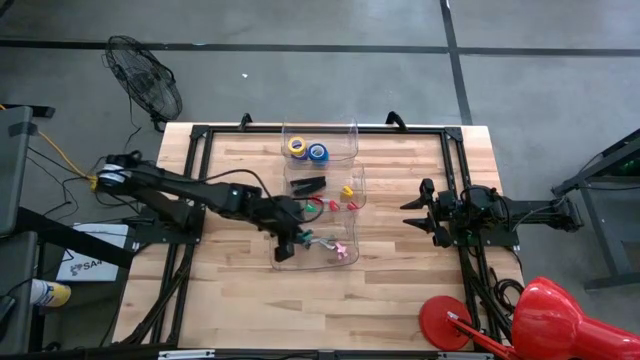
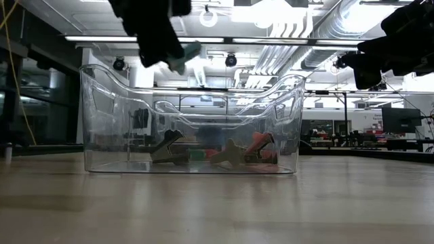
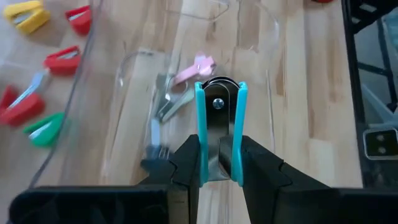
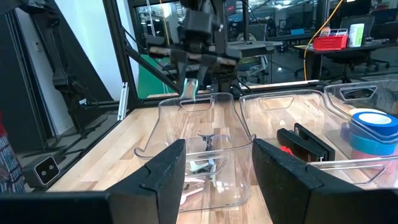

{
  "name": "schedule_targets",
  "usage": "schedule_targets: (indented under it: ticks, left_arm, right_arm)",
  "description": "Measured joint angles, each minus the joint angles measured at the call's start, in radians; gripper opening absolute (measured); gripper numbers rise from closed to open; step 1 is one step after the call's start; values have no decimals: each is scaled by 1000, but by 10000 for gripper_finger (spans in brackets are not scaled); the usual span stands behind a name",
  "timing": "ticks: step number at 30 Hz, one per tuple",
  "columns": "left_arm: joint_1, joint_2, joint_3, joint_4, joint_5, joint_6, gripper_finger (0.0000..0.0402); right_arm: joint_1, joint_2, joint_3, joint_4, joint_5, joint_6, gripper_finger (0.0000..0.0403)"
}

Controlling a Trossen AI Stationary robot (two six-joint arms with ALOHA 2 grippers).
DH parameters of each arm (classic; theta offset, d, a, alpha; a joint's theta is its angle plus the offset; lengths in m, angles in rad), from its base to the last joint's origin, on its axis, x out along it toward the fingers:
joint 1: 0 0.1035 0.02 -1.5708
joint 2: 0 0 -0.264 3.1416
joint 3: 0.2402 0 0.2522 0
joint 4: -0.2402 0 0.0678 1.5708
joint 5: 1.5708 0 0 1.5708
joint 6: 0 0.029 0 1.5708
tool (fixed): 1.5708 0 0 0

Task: Pick and place Stapler, Stapler remover, tape
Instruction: Put the light blue staple remover into the bottom transparent bin

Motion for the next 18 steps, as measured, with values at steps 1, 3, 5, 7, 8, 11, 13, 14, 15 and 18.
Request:
schedule_targets:
  ticks: [1, 3, 5, 7, 8, 11, 13, 14, 15, 18]
  left_arm:
    - [2, 20, 0, 23, 0, 0, 76]
    - [2, 58, 0, 44, -4, -1, 76]
    - [2, 96, 0, 73, -17, -1, 76]
    - [2, 123, 0, 70, -24, -1, 76]
    - [2, 139, 0, 82, -25, -1, 76]
    - [2, 174, 0, 79, -37, -1, 76]
    - [2, 192, 0, 87, -57, -1, 76]
    - [2, 201, 0, 87, -69, 0, 76]
    - [2, 208, 0, 83, -77, 0, 76]
    - [2, 223, 0, 90, -102, 1, 76]
  right_arm:
    - [0, 0, 0, 0, 0, 0, 177]
    - [0, 0, 0, 0, 0, 0, 177]
    - [0, 0, 0, 0, 0, 0, 177]
    - [0, 0, 0, 0, 0, 0, 177]
    - [0, 0, 0, 0, 0, 0, 177]
    - [0, 2, 0, 0, 0, 0, 177]
    - [0, 3, 0, 1, 0, 0, 177]
    - [0, 4, 0, 1, 0, 0, 177]
    - [0, 5, 0, 1, 0, 0, 177]
    - [0, 5, 0, 1, 0, 0, 177]
